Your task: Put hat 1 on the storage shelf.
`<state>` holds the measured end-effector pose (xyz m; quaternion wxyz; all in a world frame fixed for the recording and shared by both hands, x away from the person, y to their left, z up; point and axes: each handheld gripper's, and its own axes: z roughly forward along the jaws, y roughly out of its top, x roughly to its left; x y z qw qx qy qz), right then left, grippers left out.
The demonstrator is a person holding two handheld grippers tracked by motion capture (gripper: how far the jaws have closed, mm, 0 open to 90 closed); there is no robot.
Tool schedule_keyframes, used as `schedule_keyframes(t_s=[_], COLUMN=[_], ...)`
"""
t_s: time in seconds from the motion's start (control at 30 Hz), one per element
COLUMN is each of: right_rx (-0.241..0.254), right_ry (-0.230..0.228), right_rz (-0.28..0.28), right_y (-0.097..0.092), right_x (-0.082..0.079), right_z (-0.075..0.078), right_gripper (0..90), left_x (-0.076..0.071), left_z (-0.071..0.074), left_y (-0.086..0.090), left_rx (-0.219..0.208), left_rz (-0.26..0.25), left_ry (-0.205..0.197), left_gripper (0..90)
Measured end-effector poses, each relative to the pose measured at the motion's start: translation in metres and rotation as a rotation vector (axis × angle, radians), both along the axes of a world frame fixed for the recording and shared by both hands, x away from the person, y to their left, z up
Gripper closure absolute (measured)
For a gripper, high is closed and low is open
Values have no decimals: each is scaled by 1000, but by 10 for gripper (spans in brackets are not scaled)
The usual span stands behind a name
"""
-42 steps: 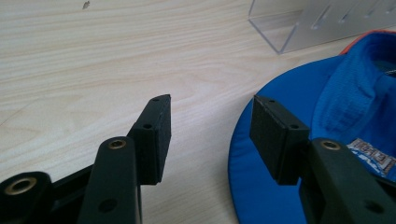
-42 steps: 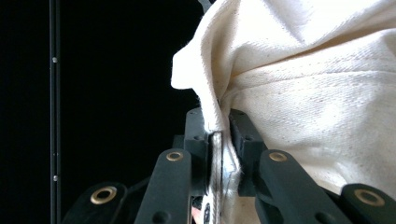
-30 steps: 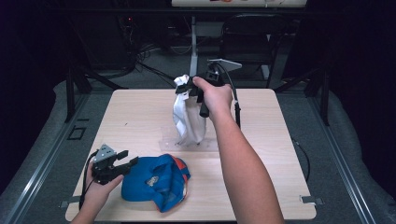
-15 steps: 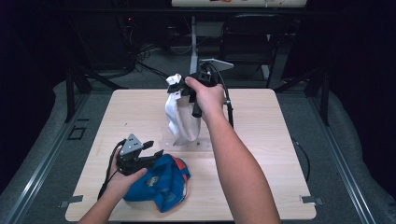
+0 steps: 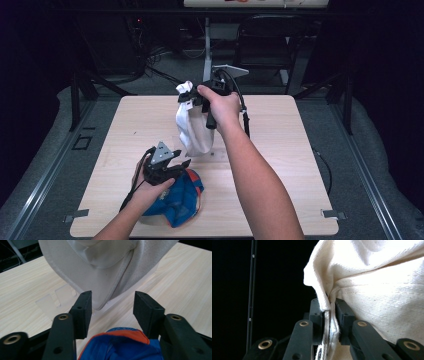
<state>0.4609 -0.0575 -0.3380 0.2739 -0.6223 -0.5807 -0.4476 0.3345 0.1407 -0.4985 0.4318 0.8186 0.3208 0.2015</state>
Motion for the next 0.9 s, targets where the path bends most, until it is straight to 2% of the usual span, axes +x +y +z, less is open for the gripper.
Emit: schedule_keyframes(t_s=[0.07, 0.1, 0.17, 0.2, 0.23, 0.33, 0.47, 0.6, 0.7, 0.8, 0.9], right_rx=[-6, -8, -8, -8, -15, -26, -39, -73, -71, -83, -90], right_ry=[-7, -4, -4, -4, -7, -7, -3, -4, 7, 18, 30], right_rz=[10, 9, 5, 5, 7, 8, 11, 21, 17, 16, 16], right_y=[-2, -4, -6, -6, -9, -14, -19, -25, -29, -32, -33], right_x=[-1, -1, -2, -2, -3, -4, -5, -7, -7, -6, -5], right_z=[0, 1, 1, 1, 1, 1, 0, -4, -9, -17, -26], right_gripper=[777, 776, 776, 776, 775, 774, 771, 768, 763, 759, 756], left_x=[2, 4, 4, 4, 4, 4, 4, 3, 4, 5, 6], left_z=[-2, -4, -4, -5, -5, -5, -7, -11, -13, -13, -17], left_y=[-6, -10, -12, -12, -12, -8, -3, 4, 8, 11, 15], left_rx=[23, 43, 54, 63, 66, 53, 41, 19, -3, 1, -20], left_rz=[12, 30, 38, 48, 53, 71, 86, 96, 104, 103, 109], left_ry=[-6, -5, -11, -17, -13, -15, -9, 8, 18, 41, 53], left_gripper=[553, 613, 696, 696, 755, 797, 823, 831, 834, 838, 840])
